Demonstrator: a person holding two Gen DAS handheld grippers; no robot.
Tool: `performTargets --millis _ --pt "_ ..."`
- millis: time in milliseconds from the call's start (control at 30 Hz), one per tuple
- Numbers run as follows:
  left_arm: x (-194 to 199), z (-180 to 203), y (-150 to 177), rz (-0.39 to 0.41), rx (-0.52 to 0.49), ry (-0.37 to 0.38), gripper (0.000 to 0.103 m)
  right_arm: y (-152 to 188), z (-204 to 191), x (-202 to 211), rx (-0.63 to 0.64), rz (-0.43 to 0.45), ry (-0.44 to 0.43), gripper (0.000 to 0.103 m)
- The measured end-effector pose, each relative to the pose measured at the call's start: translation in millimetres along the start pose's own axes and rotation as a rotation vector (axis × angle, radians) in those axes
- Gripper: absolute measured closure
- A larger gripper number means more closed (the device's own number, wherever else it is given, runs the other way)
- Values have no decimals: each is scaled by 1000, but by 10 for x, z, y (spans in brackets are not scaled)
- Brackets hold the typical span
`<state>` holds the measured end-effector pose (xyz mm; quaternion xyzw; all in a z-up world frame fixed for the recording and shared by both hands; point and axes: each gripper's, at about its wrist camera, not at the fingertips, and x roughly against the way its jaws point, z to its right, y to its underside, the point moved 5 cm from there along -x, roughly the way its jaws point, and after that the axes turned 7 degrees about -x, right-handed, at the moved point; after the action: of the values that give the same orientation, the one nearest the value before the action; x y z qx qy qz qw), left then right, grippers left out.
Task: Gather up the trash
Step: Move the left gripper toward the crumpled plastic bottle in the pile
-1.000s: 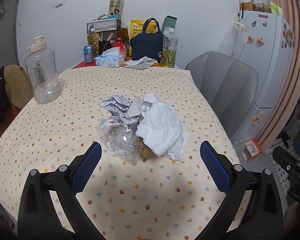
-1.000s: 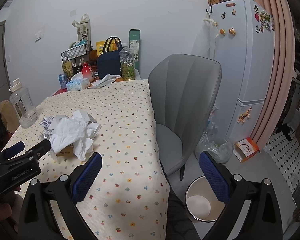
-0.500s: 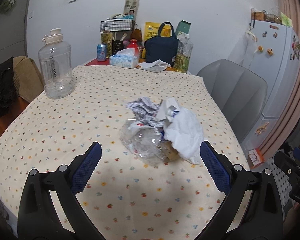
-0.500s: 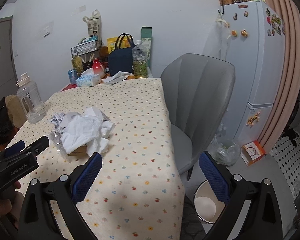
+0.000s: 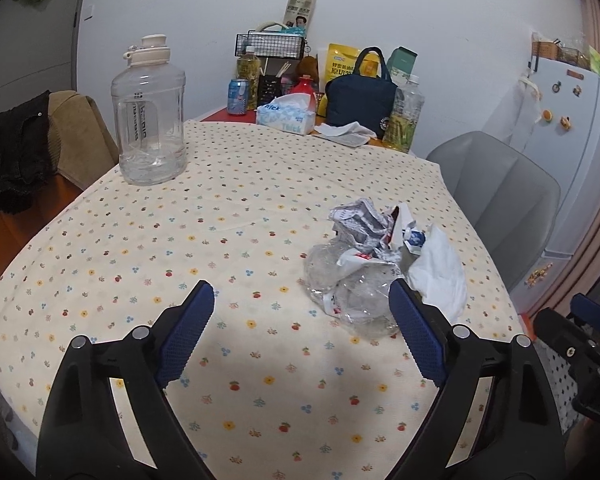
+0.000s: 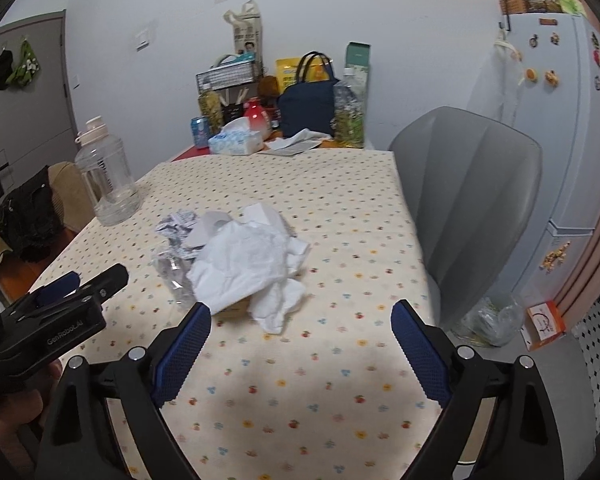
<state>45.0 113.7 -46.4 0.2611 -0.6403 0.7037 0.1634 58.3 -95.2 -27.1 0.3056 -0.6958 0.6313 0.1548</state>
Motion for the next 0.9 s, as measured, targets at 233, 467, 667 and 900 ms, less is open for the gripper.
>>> performTargets --millis 233,467,667,900 --pt "-145 -155 42 -31 13 -20 16 47 -248 -243 36 -56 -52 21" --pt "-286 -346 89 -56 39 -33 16 114 -443 -521 64 -113 -79 30" --pt "-385 -431 91 -73 46 -31 16 127 -512 -694 67 -145 -98 53" --pt "-402 -333 20 -62 37 -4 16 147 -555 -716 115 -167 -122 100"
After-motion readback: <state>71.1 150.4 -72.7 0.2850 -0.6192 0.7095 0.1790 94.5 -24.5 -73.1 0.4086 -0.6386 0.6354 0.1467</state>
